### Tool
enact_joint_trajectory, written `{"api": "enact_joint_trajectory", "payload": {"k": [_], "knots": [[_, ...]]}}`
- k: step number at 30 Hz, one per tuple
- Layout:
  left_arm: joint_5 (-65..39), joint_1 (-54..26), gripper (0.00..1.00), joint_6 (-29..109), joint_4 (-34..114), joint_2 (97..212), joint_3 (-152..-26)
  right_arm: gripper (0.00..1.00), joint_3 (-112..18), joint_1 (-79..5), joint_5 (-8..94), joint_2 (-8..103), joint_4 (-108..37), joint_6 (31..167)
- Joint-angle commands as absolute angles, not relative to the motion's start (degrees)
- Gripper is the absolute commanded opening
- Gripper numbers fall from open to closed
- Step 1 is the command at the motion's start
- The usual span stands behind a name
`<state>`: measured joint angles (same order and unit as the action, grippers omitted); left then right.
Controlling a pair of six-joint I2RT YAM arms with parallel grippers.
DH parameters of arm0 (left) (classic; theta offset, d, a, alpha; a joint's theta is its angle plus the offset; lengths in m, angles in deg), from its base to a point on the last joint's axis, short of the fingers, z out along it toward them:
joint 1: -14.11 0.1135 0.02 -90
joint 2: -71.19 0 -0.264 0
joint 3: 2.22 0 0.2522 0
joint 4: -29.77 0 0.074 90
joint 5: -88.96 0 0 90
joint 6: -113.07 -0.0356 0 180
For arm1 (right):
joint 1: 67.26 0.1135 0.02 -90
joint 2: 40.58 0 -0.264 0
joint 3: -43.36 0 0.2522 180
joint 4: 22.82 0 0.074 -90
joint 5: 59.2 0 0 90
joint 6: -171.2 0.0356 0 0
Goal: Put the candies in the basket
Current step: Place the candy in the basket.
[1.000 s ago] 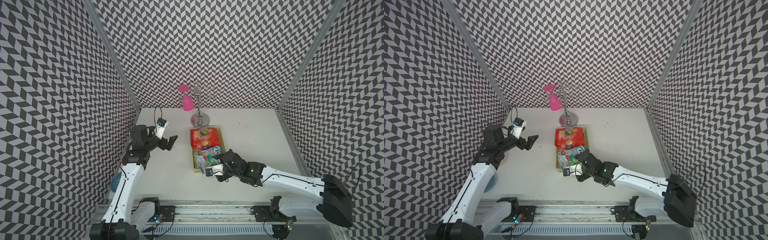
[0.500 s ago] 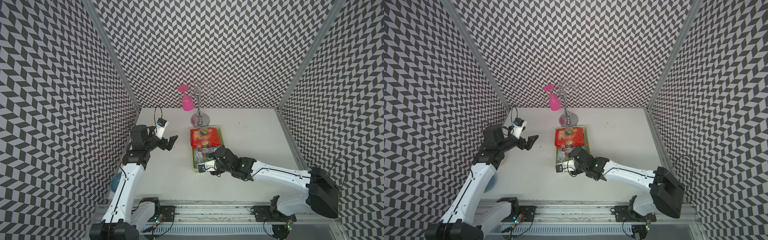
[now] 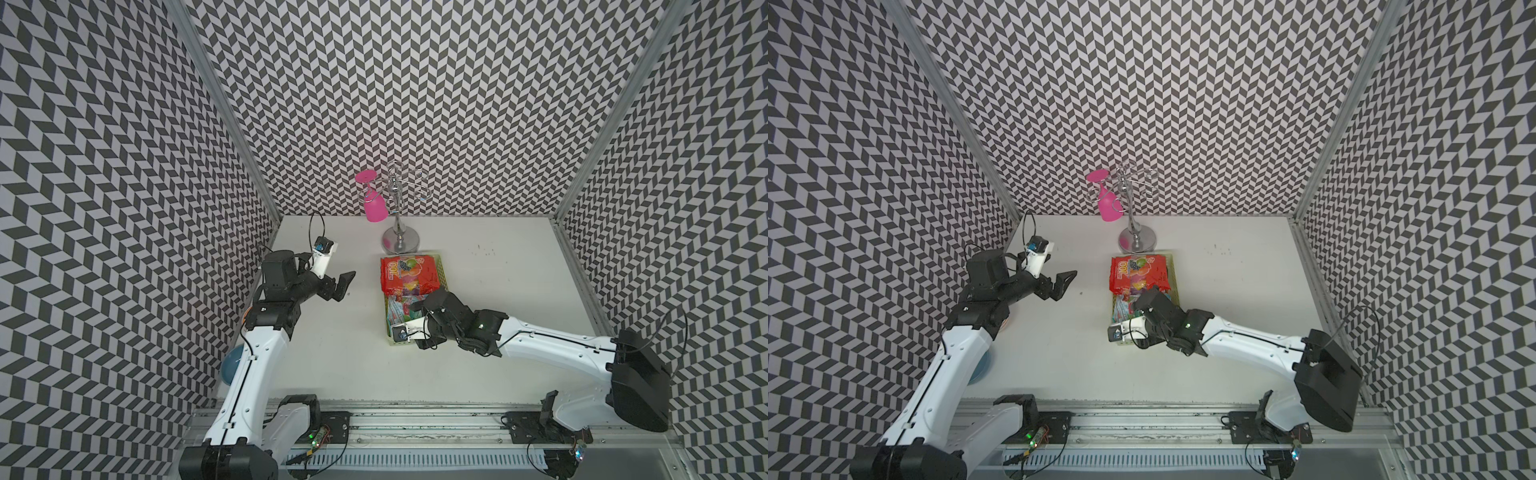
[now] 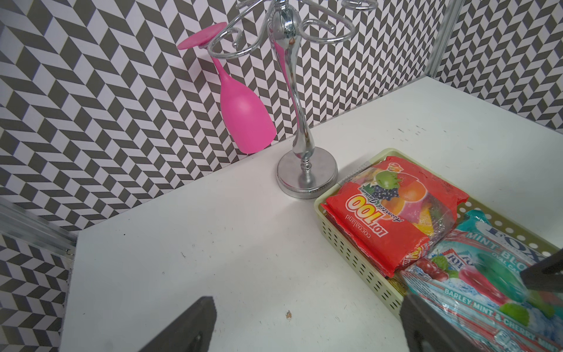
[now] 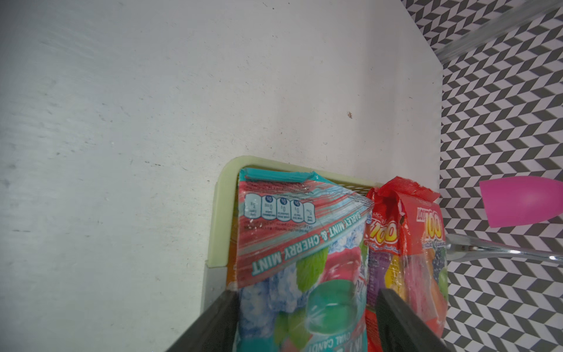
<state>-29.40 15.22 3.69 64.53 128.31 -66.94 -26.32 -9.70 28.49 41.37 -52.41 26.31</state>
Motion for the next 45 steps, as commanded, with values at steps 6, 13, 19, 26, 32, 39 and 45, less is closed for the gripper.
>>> {"api": "enact_joint_trajectory", "payload": {"k": [6, 13, 19, 26, 32, 39, 45], "knots": [[-23.49, 14.86, 0.99, 7.86, 60.47, 128.41, -66.52, 0.85, -28.51, -14.58, 36.90, 26.74, -56.10, 29.79], [-17.33, 14.20, 0.99, 12.91, 55.57, 129.15, -66.06, 0.89, -22.44, -21.12, 38.28, 19.45, -47.31, 40.60], [-17.05, 13.88, 0.99, 13.72, 54.69, 130.33, -66.60, 0.93, -13.60, -21.91, 46.69, 15.45, -47.42, 42.44], [-17.59, 14.00, 0.99, 14.43, 54.59, 130.16, -66.07, 0.99, -7.87, -18.57, 41.59, 18.40, -48.95, 38.58], [-18.40, 14.02, 0.99, 14.94, 54.61, 130.25, -65.81, 0.94, -7.30, -18.57, 35.58, 21.34, -41.96, 39.03], [-18.73, 14.15, 0.99, 14.63, 54.62, 129.96, -65.36, 0.87, -10.45, -18.56, 33.00, 28.47, -43.07, 37.70], [-18.80, 14.21, 0.99, 14.50, 54.39, 129.62, -64.91, 0.80, -12.58, -18.74, 30.18, 31.60, -40.27, 37.14]]}}
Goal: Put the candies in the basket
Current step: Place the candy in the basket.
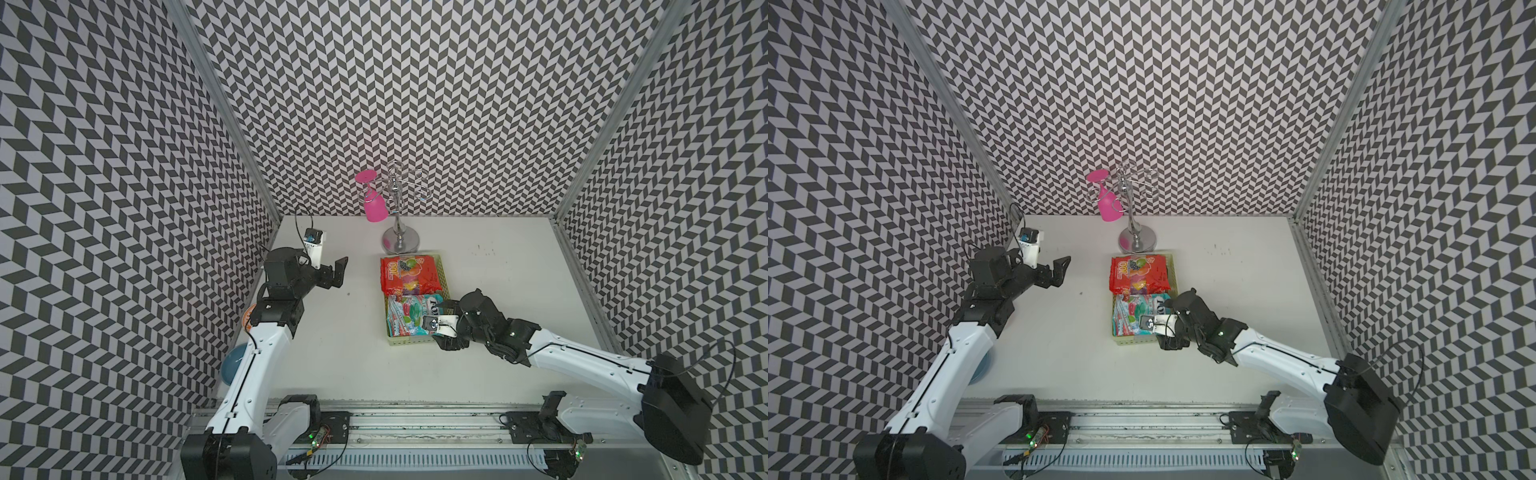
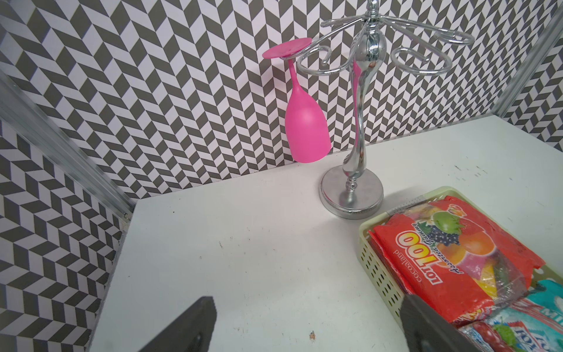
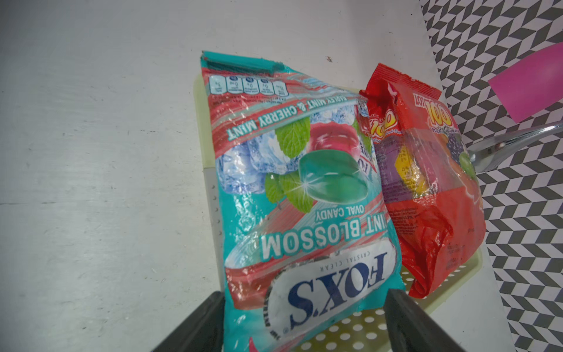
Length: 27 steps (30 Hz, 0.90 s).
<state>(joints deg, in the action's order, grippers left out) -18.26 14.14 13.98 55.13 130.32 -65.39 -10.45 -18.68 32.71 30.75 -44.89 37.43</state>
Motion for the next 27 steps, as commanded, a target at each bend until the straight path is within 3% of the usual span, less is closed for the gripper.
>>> {"api": "enact_joint_trajectory", "payload": {"k": [1, 6, 11, 14, 20, 27], "knots": [[-18.88, 14.22, 0.99, 14.45, 54.69, 129.55, -65.03, 0.77, -13.11, -18.81, 30.39, 32.26, -39.98, 37.35], [-19.15, 14.20, 0.99, 14.36, 53.91, 129.46, -64.35, 0.68, -14.99, -19.01, 31.00, 35.32, -40.02, 36.82], [-18.92, 14.20, 0.99, 13.90, 53.71, 129.07, -64.09, 0.68, -15.16, -19.01, 31.13, 36.34, -40.73, 36.28], [-18.24, 14.16, 0.99, 13.92, 53.76, 129.28, -64.05, 0.74, -16.28, -19.01, 31.42, 35.41, -44.54, 36.14], [-12.28, 13.21, 0.99, 13.72, 48.54, 130.43, -62.27, 0.99, -18.33, -18.91, 40.27, 27.34, -57.44, 36.12], [-9.01, 13.15, 0.99, 17.39, 37.85, 136.56, -58.95, 0.99, -18.20, -25.49, 41.48, 18.86, -53.22, 40.23]]}}
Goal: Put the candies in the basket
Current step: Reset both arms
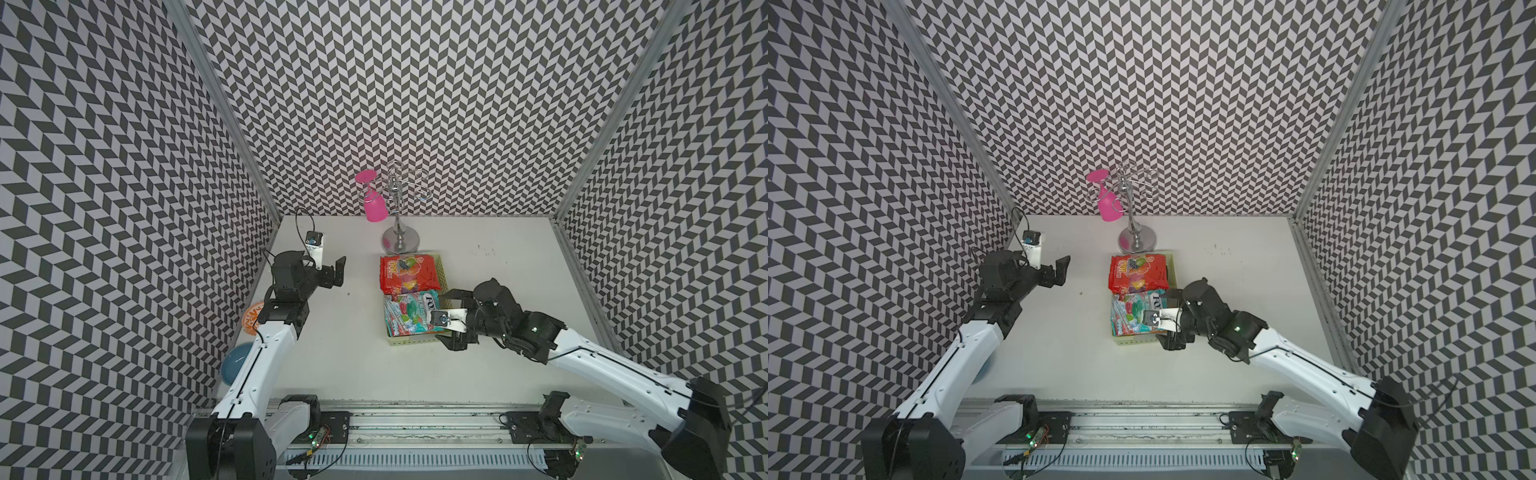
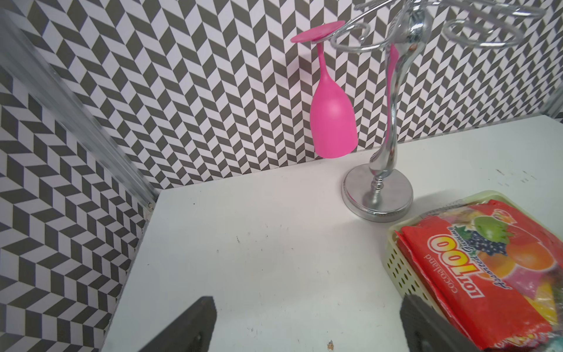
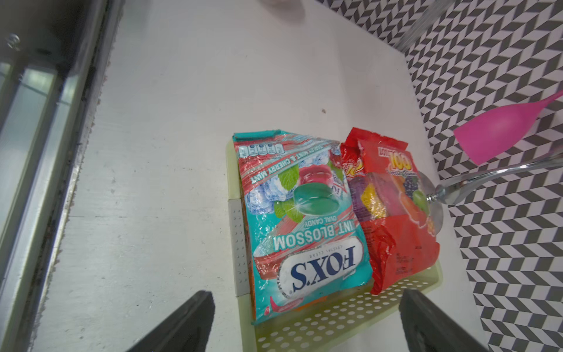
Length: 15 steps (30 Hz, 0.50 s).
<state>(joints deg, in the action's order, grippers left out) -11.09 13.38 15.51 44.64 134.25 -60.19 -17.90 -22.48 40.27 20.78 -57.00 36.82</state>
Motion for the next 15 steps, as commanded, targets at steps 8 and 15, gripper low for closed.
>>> {"api": "enact_joint_trajectory", "payload": {"k": [8, 15], "knots": [[-8.89, 13.91, 0.99, 19.32, 18.80, 144.66, -50.46, 0.99, -9.66, -34.87, 28.43, 15.37, -27.60, 55.10], [-11.11, 14.23, 0.99, 17.51, -2.88, 146.96, -38.38, 0.99, -1.72, -44.25, 21.92, 15.15, -14.96, 67.11]]}}
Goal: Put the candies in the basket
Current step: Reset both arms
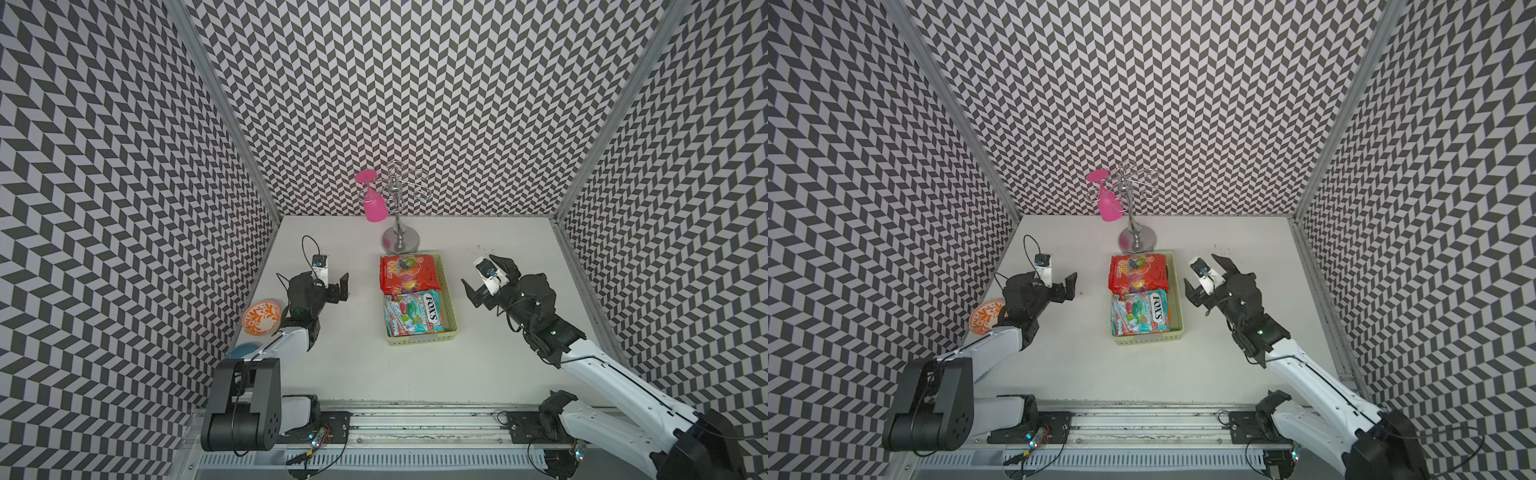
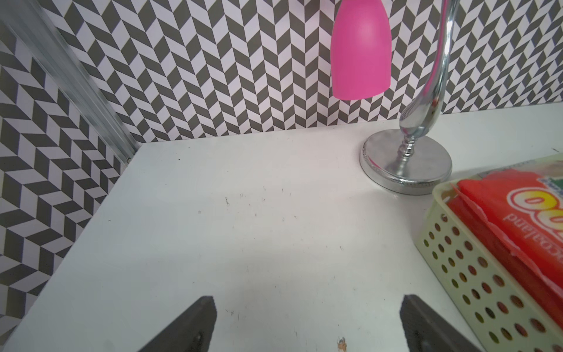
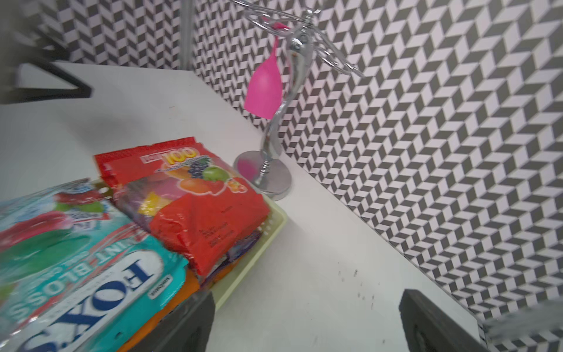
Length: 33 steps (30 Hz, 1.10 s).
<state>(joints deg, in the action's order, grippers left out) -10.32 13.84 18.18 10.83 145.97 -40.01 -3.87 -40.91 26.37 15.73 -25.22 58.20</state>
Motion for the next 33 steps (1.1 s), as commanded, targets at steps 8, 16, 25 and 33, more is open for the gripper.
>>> {"api": "enact_joint_trajectory", "payload": {"k": [8, 16, 25, 33], "knots": [[-11.12, 14.25, 0.99, 19.64, -14.98, 153.78, -35.01, 0.99, 9.28, -52.81, 15.28, 17.28, -2.14, 80.45], [-8.95, 14.36, 0.99, 20.16, -22.99, 158.33, -32.58, 0.98, 20.51, -55.81, 8.33, 19.18, 14.74, 82.40], [-6.16, 14.82, 0.99, 22.23, -26.25, 160.04, -31.48, 0.98, 22.54, -58.45, 10.28, 25.42, 24.28, 82.81], [-6.07, 14.87, 0.99, 22.19, -26.18, 160.04, -31.45, 0.99, 24.37, -59.81, 15.00, 33.96, 38.32, 80.38]]}}
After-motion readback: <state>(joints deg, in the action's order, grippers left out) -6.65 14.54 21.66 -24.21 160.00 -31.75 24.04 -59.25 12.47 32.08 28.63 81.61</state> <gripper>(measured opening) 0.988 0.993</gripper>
